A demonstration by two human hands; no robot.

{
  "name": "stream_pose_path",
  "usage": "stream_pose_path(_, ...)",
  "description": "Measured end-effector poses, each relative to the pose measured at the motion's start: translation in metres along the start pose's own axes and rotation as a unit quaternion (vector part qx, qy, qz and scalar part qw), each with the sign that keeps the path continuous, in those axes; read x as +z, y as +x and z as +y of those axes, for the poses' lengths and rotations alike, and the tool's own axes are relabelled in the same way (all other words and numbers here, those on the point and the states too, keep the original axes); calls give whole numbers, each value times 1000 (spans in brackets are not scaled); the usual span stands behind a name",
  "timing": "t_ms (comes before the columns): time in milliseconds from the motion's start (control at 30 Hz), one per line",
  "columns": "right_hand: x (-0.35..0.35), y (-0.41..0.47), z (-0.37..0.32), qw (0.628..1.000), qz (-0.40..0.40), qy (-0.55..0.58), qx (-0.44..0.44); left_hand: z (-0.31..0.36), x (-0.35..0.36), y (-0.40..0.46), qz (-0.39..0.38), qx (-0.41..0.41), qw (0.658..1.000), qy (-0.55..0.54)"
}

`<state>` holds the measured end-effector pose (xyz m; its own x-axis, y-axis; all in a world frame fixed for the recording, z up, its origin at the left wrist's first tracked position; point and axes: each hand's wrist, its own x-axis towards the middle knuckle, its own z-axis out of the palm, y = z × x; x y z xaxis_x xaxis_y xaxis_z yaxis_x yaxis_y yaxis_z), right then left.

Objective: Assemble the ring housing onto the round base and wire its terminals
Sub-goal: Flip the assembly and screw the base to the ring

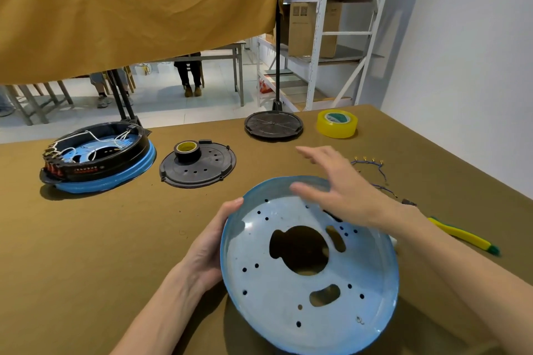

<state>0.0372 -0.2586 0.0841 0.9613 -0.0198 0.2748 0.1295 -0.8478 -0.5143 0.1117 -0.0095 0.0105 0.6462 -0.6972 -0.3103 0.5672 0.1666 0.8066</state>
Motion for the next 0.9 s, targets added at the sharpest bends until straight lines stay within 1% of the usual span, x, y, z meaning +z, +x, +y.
stream_pose_path(67,-4,-4,21,990,108,44,72,3,-5,1,13,3,1000,-16)
stream_pose_path(100,-5,-7,34,981,146,55,115,6,-9,1,17,7,1000,-26)
stream_pose_path(133,-6,-11,46,973,160,53,160,9,-13,1,21,12,999,-33)
stream_pose_path(167,-6,-17,58,968,147,35,200,12,-17,1,27,17,999,-38)
stream_pose_path(233,-3,-29,77,965,78,-20,249,17,-27,1,37,24,998,-43)
stream_pose_path(300,-1,-39,85,964,29,-71,253,19,-34,0,33,17,998,-56)
stream_pose_path(367,1,-43,85,966,20,-102,238,19,-36,-1,32,10,997,-68)
stream_pose_path(467,1,-38,81,965,23,-112,237,18,-37,0,34,15,997,-66)
stream_pose_path(567,2,-35,80,958,-10,-139,252,17,-36,0,32,24,997,-62)
stream_pose_path(633,6,-38,81,956,-20,-163,241,17,-37,1,30,30,997,-59)
stream_pose_path(733,15,-43,83,960,-8,-171,222,16,-36,2,33,32,998,-50)
stream_pose_path(800,15,-40,83,964,5,-144,221,16,-35,2,28,33,998,-43)
stream_pose_path(867,10,-31,84,964,51,-114,235,16,-33,2,23,33,998,-42)
stream_pose_path(900,7,-26,86,961,73,-119,238,16,-33,1,21,34,998,-43)
